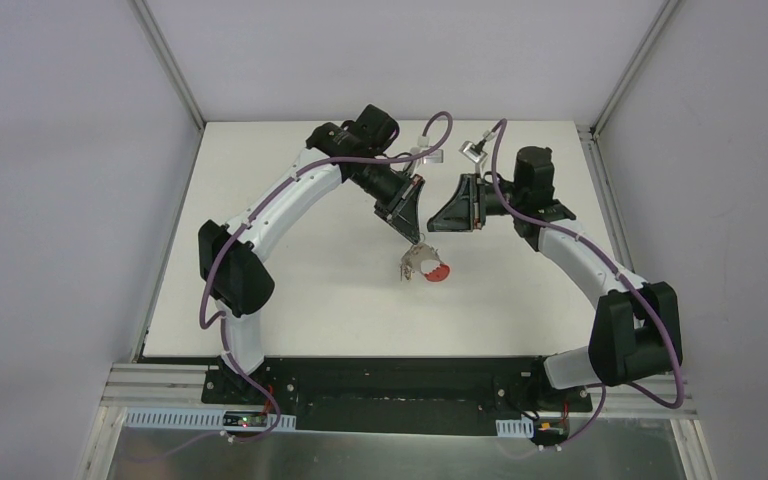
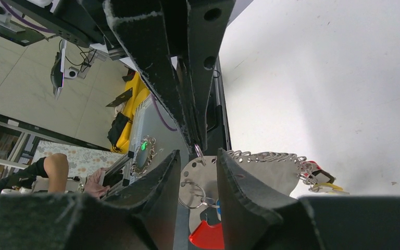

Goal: Put the keys on the keyring

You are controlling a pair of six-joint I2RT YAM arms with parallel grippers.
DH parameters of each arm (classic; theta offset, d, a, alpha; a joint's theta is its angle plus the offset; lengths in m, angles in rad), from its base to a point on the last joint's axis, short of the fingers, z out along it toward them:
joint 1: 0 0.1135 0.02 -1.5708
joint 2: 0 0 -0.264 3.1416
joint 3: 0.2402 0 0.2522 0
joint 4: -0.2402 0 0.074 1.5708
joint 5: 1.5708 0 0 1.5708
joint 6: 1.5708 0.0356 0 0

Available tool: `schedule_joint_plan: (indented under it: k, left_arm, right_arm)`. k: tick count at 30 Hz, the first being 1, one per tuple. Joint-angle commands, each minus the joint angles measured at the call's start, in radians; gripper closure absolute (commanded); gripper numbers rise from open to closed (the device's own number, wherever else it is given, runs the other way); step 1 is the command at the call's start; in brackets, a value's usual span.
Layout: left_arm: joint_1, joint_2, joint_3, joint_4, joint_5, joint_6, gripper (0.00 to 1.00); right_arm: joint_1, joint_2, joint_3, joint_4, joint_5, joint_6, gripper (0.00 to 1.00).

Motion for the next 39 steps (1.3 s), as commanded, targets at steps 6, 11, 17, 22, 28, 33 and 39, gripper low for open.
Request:
schedule_joint_plan:
  k: [6,11,17,22,28,33,39]
  left_arm:
    - [-0.004,-0.019,0.036,0.006,0.063,0.013,1.0]
    - [-0.003,-0.026,0.021,0.032,0.069,-0.002,1.0]
    - [-0.002,-0.027,0.022,0.04,0.073,-0.011,1.0]
    - [-0.002,-0.027,0.018,0.041,0.077,-0.011,1.0]
    - [0.003,-0.028,0.011,0.049,0.082,-0.015,1.0]
    - [0.02,-0.034,-0.004,0.082,0.085,-0.037,1.0]
    - [0.075,-0.119,-0.194,0.483,0.124,-0.334,0.79]
  right_arm:
    - [0.035,-0.026,0.032,0.001,-0.021,-0.055,0.68]
    - [0.047,-0.025,0.034,-0.014,-0.024,-0.069,0.71]
    - [0.05,-0.027,0.029,-0.054,-0.028,-0.108,0.83]
    - [0.054,-0.029,0.031,-0.079,-0.032,-0.129,0.86]
    - [0.057,-0.028,0.033,-0.09,-0.037,-0.14,0.94]
    - [0.049,-0.019,0.058,-0.086,-0.032,-0.113,1.0]
    - [0.024,-0.016,0.043,0.111,0.054,0.092,1.0]
